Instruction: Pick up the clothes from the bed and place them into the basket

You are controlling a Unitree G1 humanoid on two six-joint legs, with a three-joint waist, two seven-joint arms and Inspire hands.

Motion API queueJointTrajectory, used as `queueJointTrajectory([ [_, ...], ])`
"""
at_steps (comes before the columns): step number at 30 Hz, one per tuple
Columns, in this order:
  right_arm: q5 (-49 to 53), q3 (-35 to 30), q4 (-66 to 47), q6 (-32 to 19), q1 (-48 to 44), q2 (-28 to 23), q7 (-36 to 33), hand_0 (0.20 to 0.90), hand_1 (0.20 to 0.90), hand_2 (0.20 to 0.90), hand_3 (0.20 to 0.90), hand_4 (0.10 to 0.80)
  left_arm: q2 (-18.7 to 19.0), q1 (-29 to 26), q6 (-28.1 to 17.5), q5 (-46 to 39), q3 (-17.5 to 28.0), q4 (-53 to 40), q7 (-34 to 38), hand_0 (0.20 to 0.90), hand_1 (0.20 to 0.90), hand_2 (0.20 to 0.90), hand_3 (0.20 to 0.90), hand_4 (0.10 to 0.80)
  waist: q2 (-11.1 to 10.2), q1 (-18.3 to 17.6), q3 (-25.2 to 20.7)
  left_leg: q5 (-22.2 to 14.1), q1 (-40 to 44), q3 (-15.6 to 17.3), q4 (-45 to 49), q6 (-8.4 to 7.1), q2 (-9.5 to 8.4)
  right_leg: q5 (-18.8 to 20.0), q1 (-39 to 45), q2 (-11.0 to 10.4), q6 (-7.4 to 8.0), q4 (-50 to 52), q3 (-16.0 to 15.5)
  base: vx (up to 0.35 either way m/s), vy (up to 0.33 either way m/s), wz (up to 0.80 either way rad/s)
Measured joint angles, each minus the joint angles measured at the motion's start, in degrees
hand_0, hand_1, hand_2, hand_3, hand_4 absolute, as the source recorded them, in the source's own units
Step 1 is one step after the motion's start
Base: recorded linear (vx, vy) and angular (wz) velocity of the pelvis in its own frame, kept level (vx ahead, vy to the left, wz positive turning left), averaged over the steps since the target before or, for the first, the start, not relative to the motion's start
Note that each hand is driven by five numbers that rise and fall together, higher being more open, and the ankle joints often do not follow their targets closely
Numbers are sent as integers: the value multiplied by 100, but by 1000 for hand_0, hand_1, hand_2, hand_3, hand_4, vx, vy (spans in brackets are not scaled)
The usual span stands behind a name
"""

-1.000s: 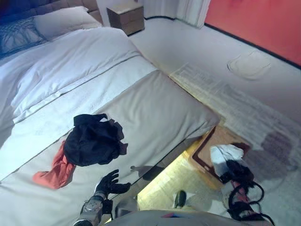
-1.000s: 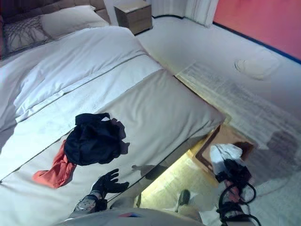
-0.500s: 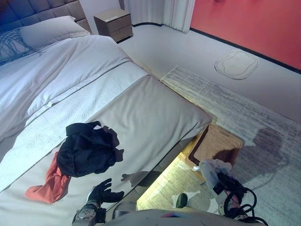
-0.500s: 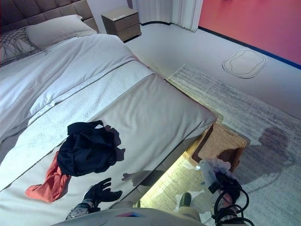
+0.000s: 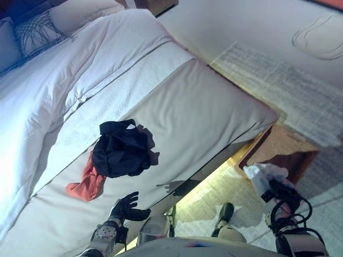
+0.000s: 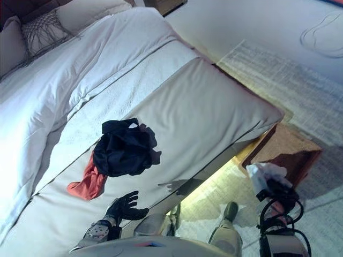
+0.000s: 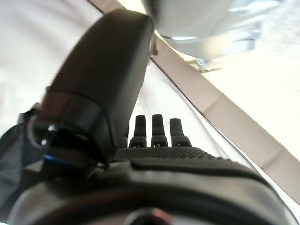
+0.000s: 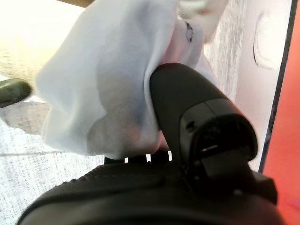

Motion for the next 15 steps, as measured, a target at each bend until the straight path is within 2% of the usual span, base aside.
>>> queueJointTrajectory([
  [4,39,-63,3,-105,-671,-495,-204,300,300,300,200,100,-17,-190,-193,-298,-89,-186,8,900,900,900,900,800,167,-59,317,43,-345,139,88,15,-77,112,-393,-73,-17,20,105,-167,43,-16],
  [11,1,-184,-1,-412,-1894,-1098,-943,300,300,300,200,100,-2,-794,-433,-621,-285,-473,10,900,900,900,900,800,242,-153,1066,55,-889,239,479,40,-162,38,-1212,-243,-35,788,331,-51,28,-10],
  [12,-11,-286,0,-415,-1999,-1178,-969,460,460,460,387,287,0,-832,-445,-624,-285,-510,9,900,900,900,900,800,255,-170,1145,55,-889,239,479,41,-177,2,-1255,-271,-45,880,345,-23,52,-1],
  [13,-8,-326,23,-405,-2051,-1227,-974,752,752,752,727,627,6,-832,-444,-641,-288,-541,7,900,900,900,900,800,262,-181,1167,55,-889,243,479,42,-189,-4,-1275,-285,-40,906,364,-41,47,-5],
  [14,-3,-332,190,-308,-2213,-1393,-972,900,900,900,900,800,46,-826,-443,-746,-388,-619,8,900,900,900,900,800,270,-171,1195,52,-892,289,481,47,-219,-39,-1361,-320,-23,1009,432,-42,5,-12],
  [15,3,-349,279,-262,-2332,-1525,-971,900,900,900,900,800,73,-825,-444,-819,-438,-644,0,900,900,900,900,800,272,-156,1200,44,-910,338,480,73,-252,-94,-1442,-362,-4,1082,480,-36,-5,-16],
])
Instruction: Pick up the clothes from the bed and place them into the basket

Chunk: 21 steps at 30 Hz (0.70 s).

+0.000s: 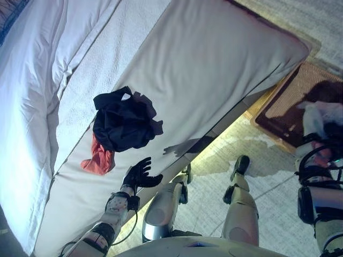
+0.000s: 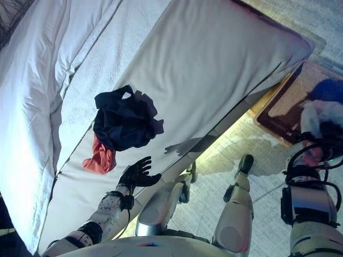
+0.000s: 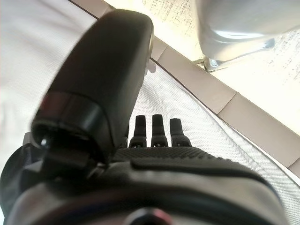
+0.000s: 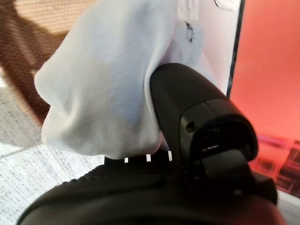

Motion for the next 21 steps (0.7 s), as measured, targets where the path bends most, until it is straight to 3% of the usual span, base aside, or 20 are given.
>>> queueJointTrajectory([
  [14,22,6,12,236,-590,-564,69,900,900,900,900,800,128,111,-4,-290,-6,-223,-118,900,900,900,900,800,40,-102,-2,-21,-84,241,-11,104,-83,9,-306,-63,-40,147,277,5,28,-8],
  [21,8,7,9,393,-271,-490,630,900,900,900,900,800,128,120,-15,-310,36,-217,-204,900,900,900,900,800,43,-78,-5,-19,160,230,-61,105,-18,32,-71,9,-33,138,247,13,-26,-1],
])
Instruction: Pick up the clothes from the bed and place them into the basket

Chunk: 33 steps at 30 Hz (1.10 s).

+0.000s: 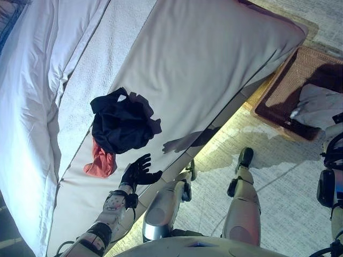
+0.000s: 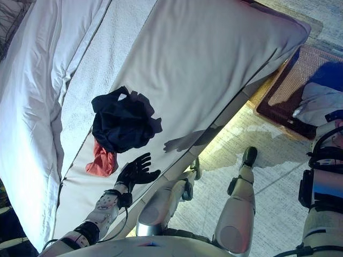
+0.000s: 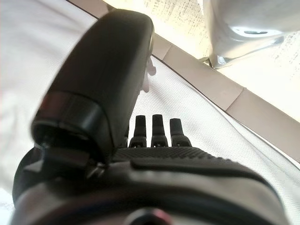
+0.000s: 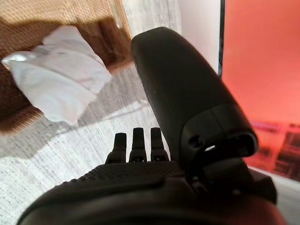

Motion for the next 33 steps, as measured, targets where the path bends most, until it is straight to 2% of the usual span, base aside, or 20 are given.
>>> queueJointTrajectory([
  [5,-121,51,-208,-18,660,414,443,900,900,900,900,800,-5,4,-1,-54,167,-1,-22,900,900,900,900,800,4,-17,-4,0,233,-103,-87,-1,82,-4,325,42,3,-131,-149,-14,-120,9],
  [9,-165,118,-197,-15,1037,959,818,900,900,900,900,800,-18,145,-2,-42,338,26,-35,900,900,900,900,800,-22,-28,-25,12,402,-138,-215,-20,160,-24,604,149,31,-407,-243,5,-85,3],
  [12,-279,361,-198,-71,1446,1516,1062,900,900,900,900,800,-45,283,2,-15,474,201,-27,900,900,900,900,800,-169,0,-220,69,524,-188,-288,-93,234,-10,786,257,19,-551,-316,56,-85,4],
  [16,-748,1087,-274,-132,2154,2208,1273,900,900,900,900,800,-85,454,17,86,627,348,15,900,900,900,900,800,-552,176,-734,72,797,-310,-315,-99,393,-20,1313,399,22,-939,-518,92,-67,15],
  [18,-1094,1407,-508,-206,2462,2395,1336,900,900,900,900,800,-95,469,23,189,713,375,68,900,900,900,900,800,-737,277,-962,71,885,-418,-359,-101,447,-30,1560,467,4,-1126,-647,185,-7,32],
  [20,-1211,1529,-677,-252,2602,2505,1325,900,900,900,900,800,-124,470,76,311,853,409,95,900,900,900,900,800,-813,289,-1004,65,975,-467,-356,-111,464,-32,1786,482,2,-1220,-779,151,31,35],
  [22,-1352,1697,-969,-271,2882,2635,1324,900,900,900,900,800,-154,512,175,462,936,499,118,900,900,900,900,800,-864,313,-1150,-63,1025,-483,-369,-250,501,-61,2045,467,36,-1221,-1030,235,94,62],
  [23,-1397,1736,-1088,-331,3038,2665,1311,900,900,900,900,800,-156,504,229,585,933,526,108,900,900,900,900,800,-858,238,-1185,-178,999,-296,-326,-267,558,-75,2169,425,52,-1222,-1251,286,151,121],
  [24,-1460,1843,-1188,-393,3287,2689,1273,900,900,900,900,800,-169,473,268,761,932,578,105,900,900,900,900,800,-887,151,-1260,-192,955,132,-265,-292,688,-204,2330,347,100,-1222,-1546,229,207,140],
  [25,-1522,1916,-1210,-386,3443,2709,1242,900,900,900,900,800,-178,453,268,833,931,636,101,900,900,900,900,800,-943,154,-1329,-147,947,444,-240,-323,751,-265,2412,274,134,-1207,-1718,284,239,121],
  [26,-1580,1960,-1214,-375,3511,2747,1212,900,900,900,900,800,-175,487,271,904,932,671,105,900,900,900,900,800,-971,182,-1401,-73,966,592,-269,-359,759,-295,2431,228,176,-1164,-1769,299,245,60],
  [29,-1938,2023,-1252,-263,3541,2891,1166,900,900,900,900,800,-163,808,394,976,1065,773,126,900,900,900,900,800,-1093,284,-1529,-23,1131,591,-302,-214,521,-326,2489,0,221,-960,-1747,299,215,11],
  [31,-2354,2045,-1232,-9,3544,2961,1163,900,900,900,900,800,-107,968,412,974,1126,879,140,900,900,900,900,800,-1213,323,-1678,-52,1216,544,-424,-153,319,-340,2569,-153,242,-888,-1761,267,227,25],
  [32,-2699,2101,-1172,140,3544,2969,1168,900,900,900,900,800,-39,1020,423,969,1147,881,172,900,900,900,900,800,-1300,345,-1765,-54,1287,457,-509,-65,182,-369,2589,-300,324,-688,-1818,242,281,52],
  [33,-2927,2148,-1137,217,3549,2952,1164,900,900,900,900,800,-13,1004,426,968,1157,883,183,900,900,900,900,800,-1319,342,-1810,0,1307,335,-553,52,148,-397,2567,-413,380,-402,-1861,222,262,77],
])
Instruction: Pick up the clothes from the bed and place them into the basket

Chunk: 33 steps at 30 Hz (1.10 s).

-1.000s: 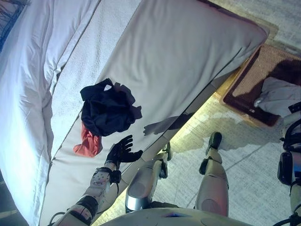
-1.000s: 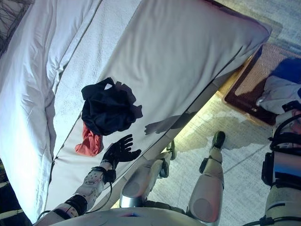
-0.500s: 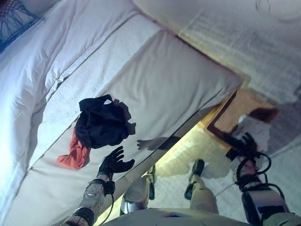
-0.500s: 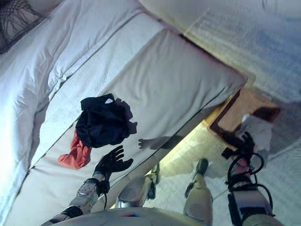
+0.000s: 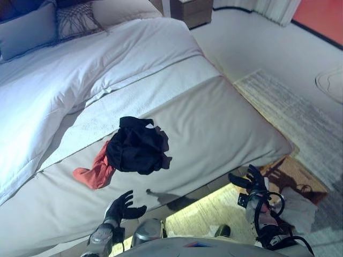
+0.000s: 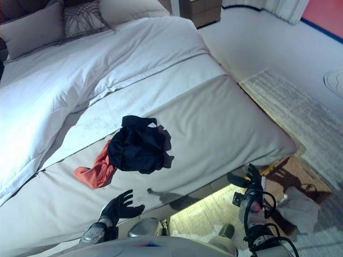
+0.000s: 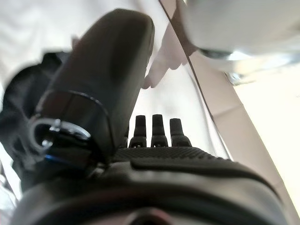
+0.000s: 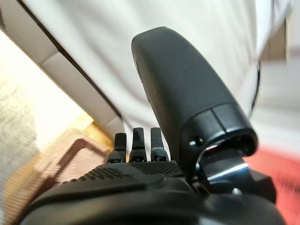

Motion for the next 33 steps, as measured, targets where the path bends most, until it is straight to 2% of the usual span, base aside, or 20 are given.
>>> queueJointTrajectory([
  [1,-268,6,28,106,-7,-46,5,900,900,900,900,800,-3,-93,38,4,15,6,-8,900,900,900,900,800,22,-42,-5,-19,2,-157,13,69,-52,3,-92,-157,3,506,52,261,175,95],
  [2,-510,81,54,228,2,-121,22,900,900,900,900,800,-3,-203,78,5,10,6,-32,900,900,900,900,800,56,-44,-27,-47,5,-341,34,178,-72,3,-270,-325,3,1153,237,209,75,102],
  [3,-749,238,53,308,-11,-193,80,900,900,900,900,800,27,-302,82,4,0,4,-30,900,900,900,900,800,56,-42,-32,-84,23,-507,71,281,-94,14,-502,-466,-15,1826,550,235,-65,111],
  [4,-1007,468,43,319,-37,-233,202,900,900,900,900,800,124,-418,95,5,-17,-2,-21,900,900,900,900,800,19,-104,-43,-32,73,-823,56,360,-82,-59,-828,-471,22,2564,1153,240,-188,105],
  [5,-1172,544,15,321,-41,-227,345,900,900,900,900,800,207,-458,107,4,-27,-3,7,900,900,900,900,800,33,-159,-61,-13,50,-1039,38,380,-29,-299,-949,-294,103,2811,1461,284,-309,112],
  [6,-1384,659,-15,322,-79,-239,495,900,900,900,900,800,300,-517,108,-3,-27,-13,36,900,900,900,900,800,19,-196,-68,3,41,-1232,-12,418,-8,-437,-1032,-44,68,2874,1677,217,-306,111],
  [7,-1683,965,-140,322,-142,-342,692,900,900,900,900,800,417,-624,129,-9,-77,-5,68,900,900,900,900,800,-44,-243,-93,68,25,-1571,-97,365,13,-642,-1000,466,108,2109,1938,184,-300,99],
  [8,-1763,1087,-205,310,-162,-395,773,900,900,900,900,800,456,-645,136,-9,-78,-4,85,900,900,900,900,800,-40,-271,-90,102,-18,-1672,-129,363,19,-641,-977,617,95,1661,1975,168,-231,95],
  [9,-1883,1118,-244,268,-252,-438,894,900,900,900,900,800,499,-676,163,-8,-81,-6,112,900,900,900,900,800,-141,-304,-87,146,-70,-1863,-148,369,-15,-621,-1000,822,67,1075,1984,196,-201,109],
  [10,-1964,1187,-229,257,-360,-470,934,900,900,900,900,800,536,-718,232,-8,-93,16,138,900,900,900,900,800,-180,-402,-75,143,-230,-2131,-107,358,-55,-572,-936,1092,54,288,2207,207,-215,152],
  [11,-1964,1224,-185,258,-367,-493,951,900,900,900,900,800,566,-770,259,-8,-170,16,137,900,900,900,900,800,-298,-496,-62,106,-251,-2249,-97,284,-168,-340,-709,1109,-57,-185,2281,144,-213,157],
  [12,-1961,1232,-118,298,-372,-522,984,900,900,900,900,800,503,-731,275,-8,-182,26,147,900,900,900,900,800,-299,-432,-53,128,-178,-2147,-113,262,-113,-197,-545,1130,-177,-296,2160,83,-329,105],
  [13,-1962,1232,-100,316,-392,-535,982,900,900,900,900,800,459,-583,290,-2,-176,-62,163,900,900,900,900,800,-326,-205,-42,151,-161,-1993,-62,101,-19,-221,-440,1217,-180,-359,2039,51,-282,45],
  [14,-1960,1236,-66,296,-458,-535,975,900,900,900,900,800,442,-488,289,7,-177,-53,190,900,900,900,900,800,-311,-69,-50,103,-223,-2023,10,-110,82,-221,-362,1305,-179,-476,1966,95,-247,20],
  [15,-1961,1266,-52,293,-577,-544,954,900,900,900,900,800,444,-421,295,28,-133,-3,198,900,900,900,900,800,-346,48,-35,67,-305,-2085,101,-201,131,-189,-272,1392,-221,-698,1868,101,-92,29],
  [17,-1960,1262,-7,278,-864,-581,906,900,900,900,900,800,462,-319,343,207,-61,72,273,900,900,900,900,800,-510,217,78,107,-394,-2146,119,-263,222,-106,-231,1504,-337,-824,1688,95,-59,46],
  [20,-1960,1262,16,287,-1298,-685,853,900,900,900,900,800,465,-59,342,309,-56,120,259,900,900,900,900,800,-669,527,198,213,-453,-2177,120,-428,275,-108,-202,1552,-343,-826,1501,30,-1,29],
  [26,-2339,1282,13,266,-2199,-824,721,900,900,900,900,800,521,-47,321,355,-6,78,138,900,900,900,900,800,-661,907,447,231,-453,-2341,88,-469,146,-128,-94,1471,-321,-826,1253,113,-7,20],
  [27,-2372,1341,14,266,-2296,-822,707,900,900,900,900,800,568,-110,309,356,-1,44,134,900,900,900,900,800,-672,959,477,217,-465,-2379,88,-489,128,-164,-77,1458,-273,-825,1234,116,-82,28],
  [33,-2584,1466,272,263,-3062,-678,220,900,900,900,900,800,928,-642,65,447,0,-20,-43,900,900,900,900,800,-832,1408,841,113,-932,-2639,445,-623,40,-180,-253,1409,-286,-823,956,-8,-59,24],
])
